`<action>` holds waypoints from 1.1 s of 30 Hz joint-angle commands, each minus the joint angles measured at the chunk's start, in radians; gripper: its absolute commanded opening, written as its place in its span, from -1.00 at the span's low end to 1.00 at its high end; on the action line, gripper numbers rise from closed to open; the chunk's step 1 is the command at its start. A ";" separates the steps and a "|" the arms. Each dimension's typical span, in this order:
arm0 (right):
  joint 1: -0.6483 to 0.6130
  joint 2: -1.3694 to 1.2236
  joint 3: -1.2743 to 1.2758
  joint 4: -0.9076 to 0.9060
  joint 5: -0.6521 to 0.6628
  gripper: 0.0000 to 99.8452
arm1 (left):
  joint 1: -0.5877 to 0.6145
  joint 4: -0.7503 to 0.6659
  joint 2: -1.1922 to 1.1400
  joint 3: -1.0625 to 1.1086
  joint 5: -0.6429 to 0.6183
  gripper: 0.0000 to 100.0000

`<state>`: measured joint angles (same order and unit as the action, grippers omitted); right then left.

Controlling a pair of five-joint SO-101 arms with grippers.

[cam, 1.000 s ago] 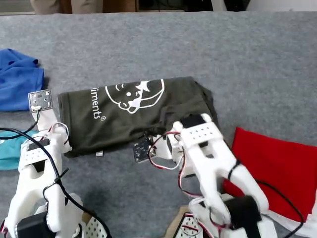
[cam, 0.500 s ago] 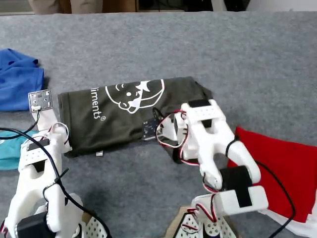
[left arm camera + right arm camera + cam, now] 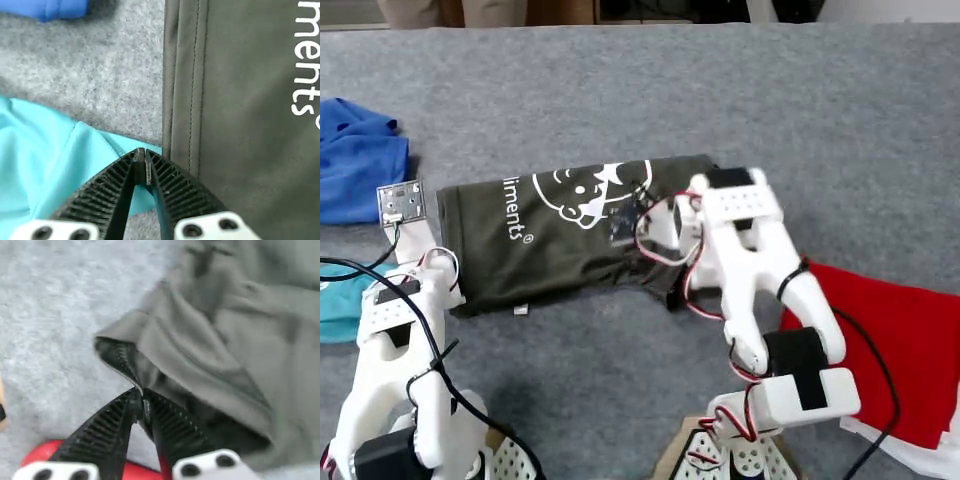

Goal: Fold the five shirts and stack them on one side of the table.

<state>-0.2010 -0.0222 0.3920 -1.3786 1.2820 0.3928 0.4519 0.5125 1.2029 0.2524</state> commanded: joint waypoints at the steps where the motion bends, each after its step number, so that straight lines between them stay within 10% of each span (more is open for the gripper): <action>1: 0.041 -0.027 -0.156 -0.035 -0.012 -0.99 | 0.000 -0.009 -0.002 -0.038 -0.002 -0.96; 24: 0.047 -0.753 -1.337 -0.390 -0.115 -0.98 | 0.000 -0.009 -0.002 -0.038 -0.002 -0.96; 33: 0.051 -0.740 -1.429 -0.408 -0.190 -0.48 | 0.000 -0.009 -0.002 -0.038 -0.002 -0.96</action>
<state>-0.1642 -0.7925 -0.9920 -1.7653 1.1070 0.3928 0.4519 0.5125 1.2029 0.2524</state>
